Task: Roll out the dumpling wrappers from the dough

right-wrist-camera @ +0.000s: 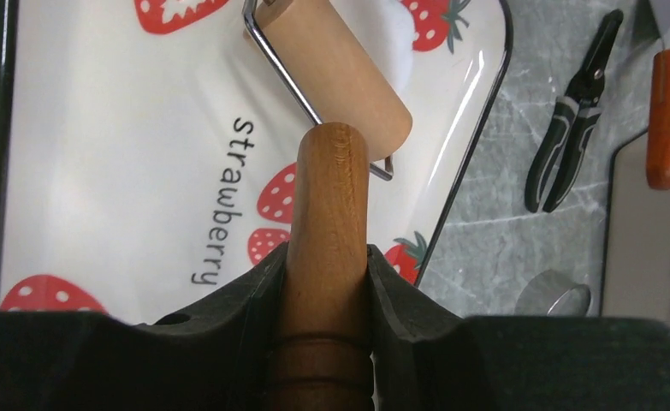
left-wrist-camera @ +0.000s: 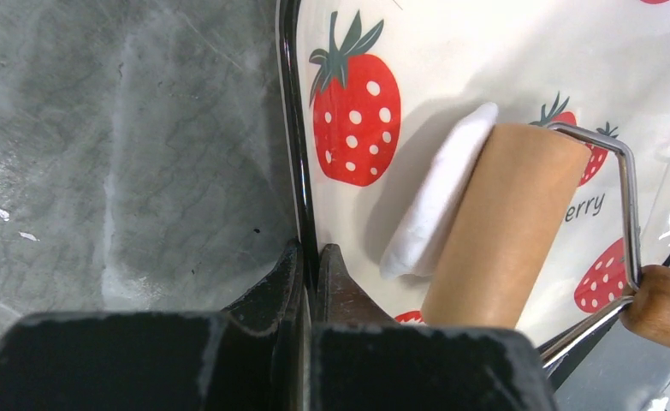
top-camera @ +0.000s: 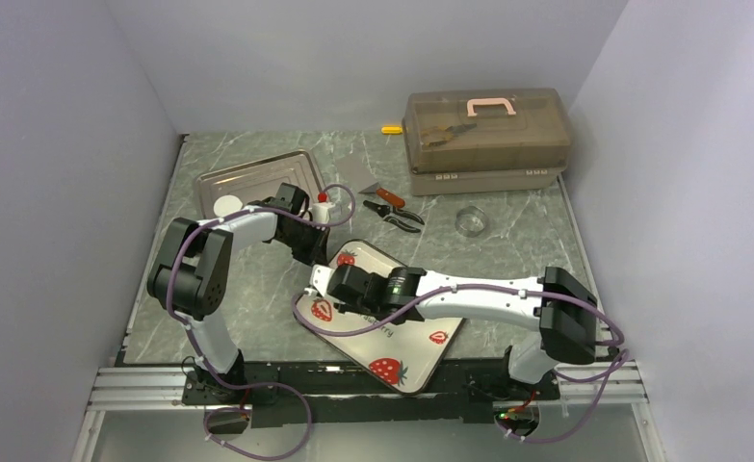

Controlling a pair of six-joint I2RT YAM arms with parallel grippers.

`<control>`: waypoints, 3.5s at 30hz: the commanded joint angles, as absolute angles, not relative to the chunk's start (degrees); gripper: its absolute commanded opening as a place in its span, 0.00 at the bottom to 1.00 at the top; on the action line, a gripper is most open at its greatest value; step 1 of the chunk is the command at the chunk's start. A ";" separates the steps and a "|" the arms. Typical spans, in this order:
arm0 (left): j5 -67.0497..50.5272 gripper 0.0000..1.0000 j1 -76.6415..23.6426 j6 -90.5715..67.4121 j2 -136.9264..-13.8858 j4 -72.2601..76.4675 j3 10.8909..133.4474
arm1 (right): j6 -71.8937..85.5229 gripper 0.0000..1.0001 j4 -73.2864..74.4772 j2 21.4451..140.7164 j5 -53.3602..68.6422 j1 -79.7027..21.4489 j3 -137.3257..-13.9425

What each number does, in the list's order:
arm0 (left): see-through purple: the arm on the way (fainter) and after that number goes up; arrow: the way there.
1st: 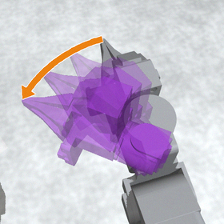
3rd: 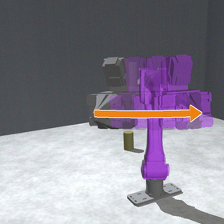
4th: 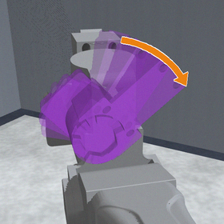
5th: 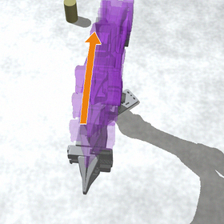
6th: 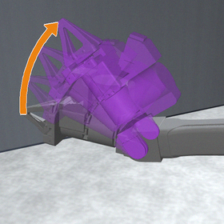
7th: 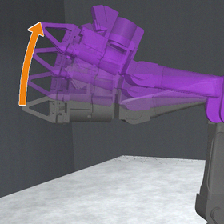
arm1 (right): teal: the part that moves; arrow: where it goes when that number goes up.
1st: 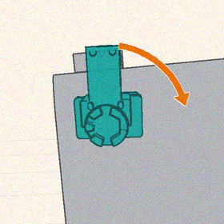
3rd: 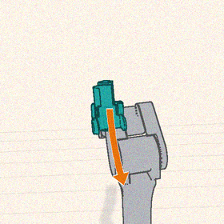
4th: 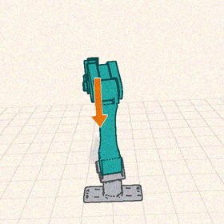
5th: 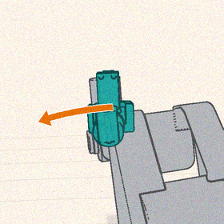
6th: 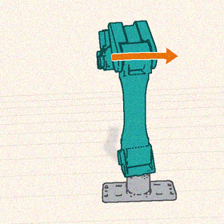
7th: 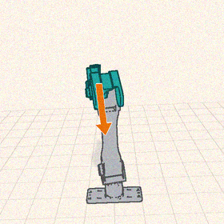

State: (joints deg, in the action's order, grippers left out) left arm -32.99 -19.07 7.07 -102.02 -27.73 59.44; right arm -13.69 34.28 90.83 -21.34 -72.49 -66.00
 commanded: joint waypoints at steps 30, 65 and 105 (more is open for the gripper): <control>-33.65 0.00 -19.48 9.76 -98.70 -26.53 59.72 | -21.58 0.00 32.04 92.96 -16.13 -67.88 -66.92; -49.85 0.34 -16.40 21.28 -95.19 -34.10 75.60 | -16.26 0.00 31.62 72.63 -8.94 -57.26 -65.00; -30.31 0.51 -36.43 58.39 -91.59 -47.96 88.07 | 34.09 0.00 0.70 72.31 39.98 -33.96 -57.85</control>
